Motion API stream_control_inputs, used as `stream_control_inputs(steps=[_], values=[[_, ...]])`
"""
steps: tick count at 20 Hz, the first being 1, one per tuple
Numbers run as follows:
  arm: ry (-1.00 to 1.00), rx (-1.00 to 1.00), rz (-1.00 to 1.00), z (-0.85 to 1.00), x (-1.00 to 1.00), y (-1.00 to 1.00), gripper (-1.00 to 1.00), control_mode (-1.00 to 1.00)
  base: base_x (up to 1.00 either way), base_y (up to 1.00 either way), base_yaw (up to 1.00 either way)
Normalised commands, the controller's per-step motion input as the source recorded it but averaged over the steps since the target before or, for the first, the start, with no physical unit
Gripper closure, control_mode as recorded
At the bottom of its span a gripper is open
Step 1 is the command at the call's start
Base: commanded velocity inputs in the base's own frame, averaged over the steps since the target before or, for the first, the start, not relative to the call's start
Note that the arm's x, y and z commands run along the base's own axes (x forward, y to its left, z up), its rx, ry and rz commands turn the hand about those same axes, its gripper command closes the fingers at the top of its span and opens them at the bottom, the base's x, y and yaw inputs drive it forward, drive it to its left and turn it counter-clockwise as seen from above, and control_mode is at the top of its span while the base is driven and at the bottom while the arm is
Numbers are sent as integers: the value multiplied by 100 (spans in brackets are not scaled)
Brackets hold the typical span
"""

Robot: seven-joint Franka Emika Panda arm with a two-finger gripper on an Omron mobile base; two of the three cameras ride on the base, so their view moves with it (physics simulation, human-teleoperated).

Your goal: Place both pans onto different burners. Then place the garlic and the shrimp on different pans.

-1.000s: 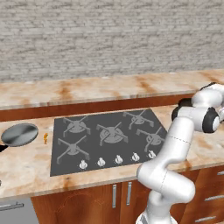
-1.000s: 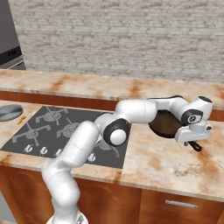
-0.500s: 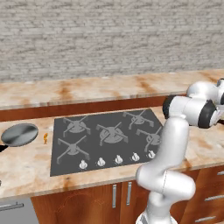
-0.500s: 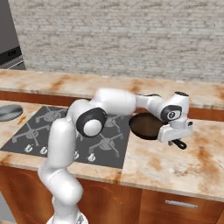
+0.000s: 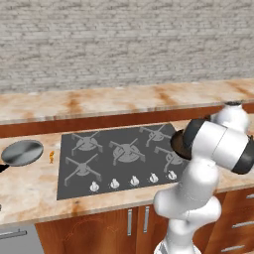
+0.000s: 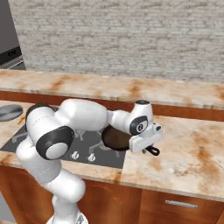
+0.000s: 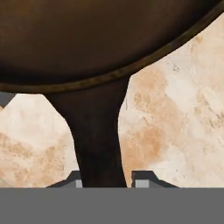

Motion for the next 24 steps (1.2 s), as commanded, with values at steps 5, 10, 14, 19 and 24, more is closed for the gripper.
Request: stream_control_inputs(steps=[5, 10, 14, 19, 24], values=[[9, 9, 7, 20, 2, 55, 100, -100, 0, 0, 0], [16, 10, 9, 7, 34, 43, 100, -100, 0, 0, 0], [13, 4, 5, 3, 50, 41, 100, -100, 0, 0, 0], [3, 5, 2, 19, 41, 45, 100, -100, 0, 0, 0], [8, 0, 6, 0, 23, 83, 100, -100, 0, 0, 0]])
